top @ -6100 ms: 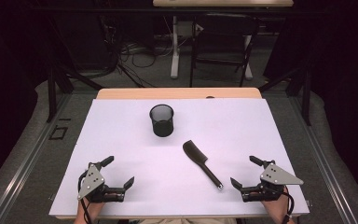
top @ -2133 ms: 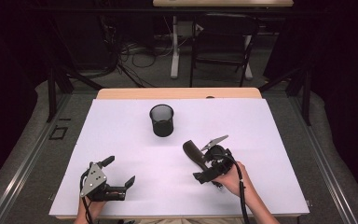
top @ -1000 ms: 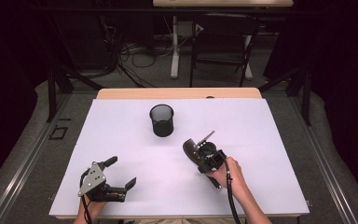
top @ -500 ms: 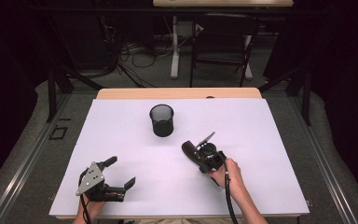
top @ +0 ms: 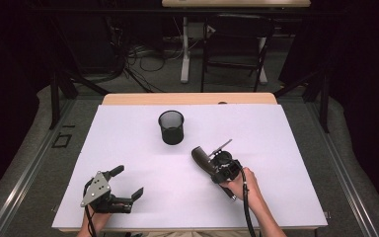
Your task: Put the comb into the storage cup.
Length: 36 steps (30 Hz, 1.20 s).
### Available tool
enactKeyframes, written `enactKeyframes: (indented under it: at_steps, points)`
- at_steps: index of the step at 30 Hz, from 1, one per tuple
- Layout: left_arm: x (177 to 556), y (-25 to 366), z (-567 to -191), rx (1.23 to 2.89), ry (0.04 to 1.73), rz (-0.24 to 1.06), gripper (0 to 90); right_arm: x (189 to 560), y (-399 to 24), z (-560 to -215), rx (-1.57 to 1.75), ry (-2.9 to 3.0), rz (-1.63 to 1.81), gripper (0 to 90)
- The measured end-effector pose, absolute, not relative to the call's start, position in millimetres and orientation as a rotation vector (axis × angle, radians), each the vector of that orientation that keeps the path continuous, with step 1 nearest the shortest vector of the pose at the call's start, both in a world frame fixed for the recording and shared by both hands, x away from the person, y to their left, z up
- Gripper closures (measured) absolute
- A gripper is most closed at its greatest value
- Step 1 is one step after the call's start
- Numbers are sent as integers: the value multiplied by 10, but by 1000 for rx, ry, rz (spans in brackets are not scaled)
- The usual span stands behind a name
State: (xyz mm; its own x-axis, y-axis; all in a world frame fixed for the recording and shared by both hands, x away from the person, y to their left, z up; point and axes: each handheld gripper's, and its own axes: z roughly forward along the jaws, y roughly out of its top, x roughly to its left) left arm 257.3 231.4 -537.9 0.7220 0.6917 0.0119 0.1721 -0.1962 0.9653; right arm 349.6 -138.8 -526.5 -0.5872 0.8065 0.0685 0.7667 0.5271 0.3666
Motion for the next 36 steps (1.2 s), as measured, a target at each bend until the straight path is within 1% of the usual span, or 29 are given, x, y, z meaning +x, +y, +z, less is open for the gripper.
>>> enactKeyframes:
  at_steps: [23, 36]
  points:
    - [2592, 2306, -5386, 1745, 693, 550, 7, 3454, -1514, -5024, 1239, 2654, 675, 725]
    - [2613, 2300, -5390, 1743, 716, 567, 7, 3455, -1625, -4998, 1162, 2614, 808, 725]
